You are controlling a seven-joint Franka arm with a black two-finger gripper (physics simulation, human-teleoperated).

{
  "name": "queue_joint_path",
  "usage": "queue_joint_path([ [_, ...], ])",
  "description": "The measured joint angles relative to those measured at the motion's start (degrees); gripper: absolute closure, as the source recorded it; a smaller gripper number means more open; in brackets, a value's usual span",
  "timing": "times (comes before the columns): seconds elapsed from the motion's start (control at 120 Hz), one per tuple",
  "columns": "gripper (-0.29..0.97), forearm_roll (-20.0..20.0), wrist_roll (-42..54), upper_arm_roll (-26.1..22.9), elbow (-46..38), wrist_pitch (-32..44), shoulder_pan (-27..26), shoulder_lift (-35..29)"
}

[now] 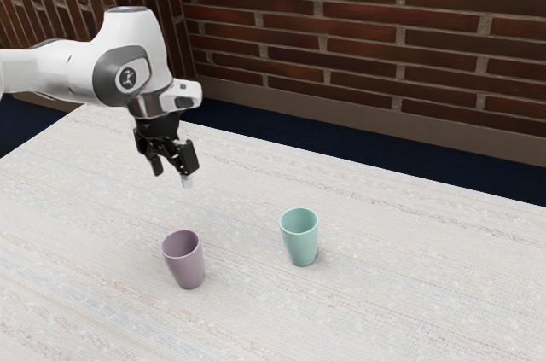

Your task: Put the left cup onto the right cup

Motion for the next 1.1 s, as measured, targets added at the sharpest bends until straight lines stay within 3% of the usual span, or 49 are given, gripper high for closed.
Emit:
queue_joint_path([
  [0.508, 0.02, 0.0, -7.2, -3.6, -14.2, 8.4, -2.4, -8.1],
  [1.1, 0.02, 0.8, -17.7, -5.8, -21.4, 12.5, -2.6, -11.2],
])
